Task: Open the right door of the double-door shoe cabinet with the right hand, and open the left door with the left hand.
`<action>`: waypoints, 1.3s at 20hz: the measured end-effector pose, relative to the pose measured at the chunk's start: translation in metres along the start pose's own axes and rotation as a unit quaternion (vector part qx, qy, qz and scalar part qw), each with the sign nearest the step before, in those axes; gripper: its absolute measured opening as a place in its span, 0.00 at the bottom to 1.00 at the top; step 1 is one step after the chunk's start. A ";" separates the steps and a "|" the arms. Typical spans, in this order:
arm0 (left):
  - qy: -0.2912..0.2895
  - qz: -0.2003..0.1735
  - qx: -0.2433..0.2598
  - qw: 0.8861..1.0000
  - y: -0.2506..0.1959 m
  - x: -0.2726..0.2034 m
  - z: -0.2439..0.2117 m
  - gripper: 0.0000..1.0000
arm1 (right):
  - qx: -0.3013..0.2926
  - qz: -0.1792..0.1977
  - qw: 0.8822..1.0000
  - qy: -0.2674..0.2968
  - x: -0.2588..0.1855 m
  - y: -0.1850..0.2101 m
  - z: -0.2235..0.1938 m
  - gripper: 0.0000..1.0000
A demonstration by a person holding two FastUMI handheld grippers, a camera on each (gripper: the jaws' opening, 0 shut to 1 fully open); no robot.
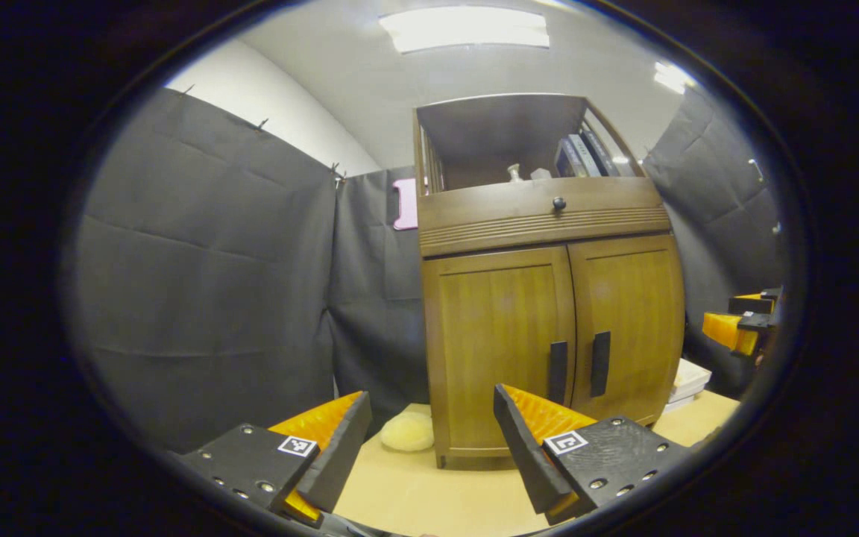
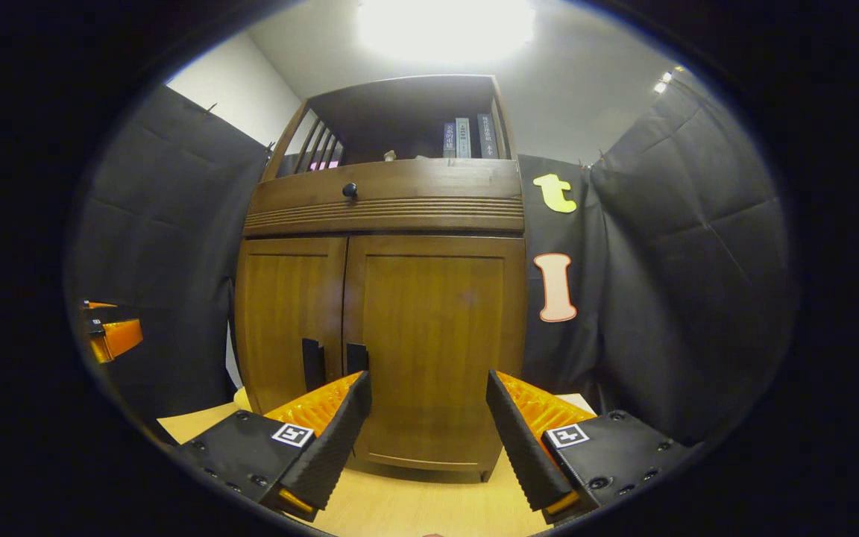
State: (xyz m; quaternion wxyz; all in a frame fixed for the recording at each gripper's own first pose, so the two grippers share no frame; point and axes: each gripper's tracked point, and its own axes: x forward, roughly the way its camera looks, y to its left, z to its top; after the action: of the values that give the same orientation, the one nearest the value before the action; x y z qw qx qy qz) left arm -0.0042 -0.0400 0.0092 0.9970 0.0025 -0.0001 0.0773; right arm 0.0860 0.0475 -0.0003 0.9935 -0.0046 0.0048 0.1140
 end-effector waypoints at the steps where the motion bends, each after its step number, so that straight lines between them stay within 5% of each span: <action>1: 0.000 0.003 -0.001 1.000 0.001 0.002 -0.002 0.96 | 0.004 0.000 1.000 0.000 0.010 0.004 0.001 0.97; 21: 0.012 0.009 0.002 1.000 0.066 0.104 -0.035 0.95 | 0.031 0.007 0.998 0.060 0.159 0.094 -0.061 0.98; 26: 0.007 -0.001 -0.002 1.000 0.068 0.118 -0.037 0.96 | 0.031 0.009 0.997 0.075 0.179 0.106 -0.072 0.84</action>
State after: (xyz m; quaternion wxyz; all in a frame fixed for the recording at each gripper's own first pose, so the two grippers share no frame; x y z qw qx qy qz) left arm 0.1018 0.0453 -0.0275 0.9971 0.0003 0.0070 0.0761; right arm 0.2358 0.1906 -0.0746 0.9889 0.0179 0.0830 0.1216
